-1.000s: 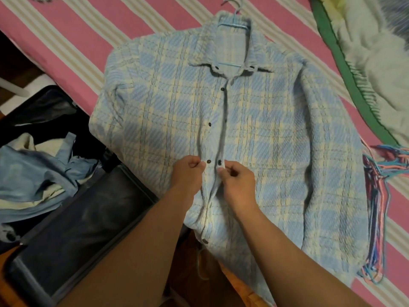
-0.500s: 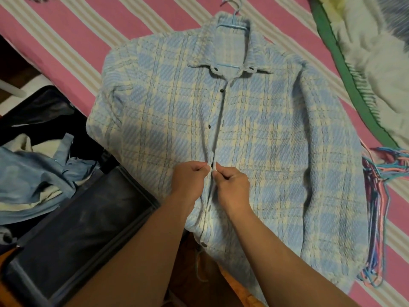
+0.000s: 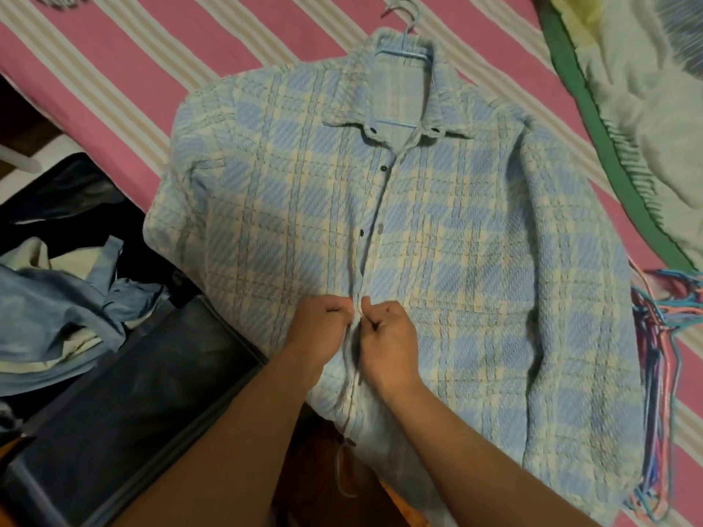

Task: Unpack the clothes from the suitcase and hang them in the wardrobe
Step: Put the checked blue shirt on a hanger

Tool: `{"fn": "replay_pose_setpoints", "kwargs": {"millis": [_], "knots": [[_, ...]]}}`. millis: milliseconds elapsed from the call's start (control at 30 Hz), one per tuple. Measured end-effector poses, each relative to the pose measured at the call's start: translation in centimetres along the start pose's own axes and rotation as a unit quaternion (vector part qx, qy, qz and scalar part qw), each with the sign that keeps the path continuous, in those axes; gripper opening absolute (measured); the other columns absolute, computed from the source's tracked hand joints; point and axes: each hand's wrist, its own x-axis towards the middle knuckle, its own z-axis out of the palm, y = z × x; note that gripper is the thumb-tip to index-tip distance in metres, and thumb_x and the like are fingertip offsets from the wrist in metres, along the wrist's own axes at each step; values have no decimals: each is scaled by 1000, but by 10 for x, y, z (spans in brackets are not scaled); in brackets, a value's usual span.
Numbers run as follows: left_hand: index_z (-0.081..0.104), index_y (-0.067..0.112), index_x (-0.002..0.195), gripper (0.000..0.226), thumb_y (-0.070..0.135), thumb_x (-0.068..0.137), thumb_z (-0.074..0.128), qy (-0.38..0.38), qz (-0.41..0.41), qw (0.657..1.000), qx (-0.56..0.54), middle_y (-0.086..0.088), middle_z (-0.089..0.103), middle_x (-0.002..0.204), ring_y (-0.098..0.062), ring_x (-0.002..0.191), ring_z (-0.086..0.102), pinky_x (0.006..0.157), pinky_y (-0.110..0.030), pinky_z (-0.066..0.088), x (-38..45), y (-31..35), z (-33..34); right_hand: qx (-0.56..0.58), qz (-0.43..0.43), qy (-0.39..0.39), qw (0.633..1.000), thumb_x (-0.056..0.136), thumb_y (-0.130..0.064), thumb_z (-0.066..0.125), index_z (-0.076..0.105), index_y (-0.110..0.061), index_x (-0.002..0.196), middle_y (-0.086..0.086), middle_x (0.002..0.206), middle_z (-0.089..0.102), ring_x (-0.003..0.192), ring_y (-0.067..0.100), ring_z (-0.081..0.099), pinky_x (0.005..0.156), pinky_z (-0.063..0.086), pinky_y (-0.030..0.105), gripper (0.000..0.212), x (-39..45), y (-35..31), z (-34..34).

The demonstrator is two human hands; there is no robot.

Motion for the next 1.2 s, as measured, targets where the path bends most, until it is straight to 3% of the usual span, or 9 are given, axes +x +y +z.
{"fn": "replay_pose_setpoints", "kwargs": {"millis": [133,267,400,500,667,900,1000,1100,1200], "knots": [[60,22,85,19,17,102,52,-47,57,981,177,-8,56,79,-14,72,48,58,-22,36,2,22,-17,-102,-37,-128,986,99,-15,53,73,-18,109,-7,107,63,84,8,58,84,48,27,22,27,-20,-53],[68,19,107,19,21,105,49,124,188,948,227,-4,67,92,-16,77,63,69,-25,52,26,88,-38,-133,-103,-2,986,100,-11,54,65,-19,128,2,128,58,102,22,64,92,52,35,31,99,-48,-111],[50,20,144,43,17,101,53,88,360,818,439,-1,49,141,-26,106,63,90,-38,53,87,167,-39,-339,-250,-43,906,83,9,58,34,-24,153,4,163,19,71,26,53,53,35,27,81,190,-76,-138],[21,32,159,69,22,100,56,32,386,697,604,5,25,164,-29,116,61,89,-40,52,135,207,-19,-414,-263,-87,867,89,1,57,20,-28,158,2,168,-2,73,23,46,63,36,31,83,241,-84,-143],[61,16,122,28,31,99,60,48,356,587,725,-10,51,121,-37,94,62,69,-39,44,170,238,11,-445,-249,-109,854,98,-20,52,54,-17,133,10,154,29,87,38,61,73,51,42,34,259,-77,-150],[43,18,137,56,25,91,72,86,295,852,424,-13,38,132,-38,103,59,89,-47,53,160,208,25,-346,-196,79,914,87,0,57,47,-9,126,18,141,33,64,33,49,51,34,36,41,234,-77,-148],[52,13,124,41,6,86,65,139,332,891,276,-9,45,119,-28,94,55,79,-36,48,125,167,18,-174,-116,90,974,93,-26,62,49,-13,113,7,113,50,71,30,53,57,41,35,26,199,-67,-117],[56,19,97,19,11,88,70,166,167,952,196,5,56,91,-14,82,55,65,-17,35,94,129,11,-12,50,-8,999,87,-54,65,47,-23,92,-5,83,59,72,15,58,61,46,33,36,151,-62,-79],[59,22,89,17,12,87,73,104,114,970,190,8,58,81,-14,81,59,62,-10,38,92,95,15,-18,59,5,998,87,-45,69,51,-26,91,-7,79,61,71,10,59,62,49,30,27,132,-52,-50]]}}
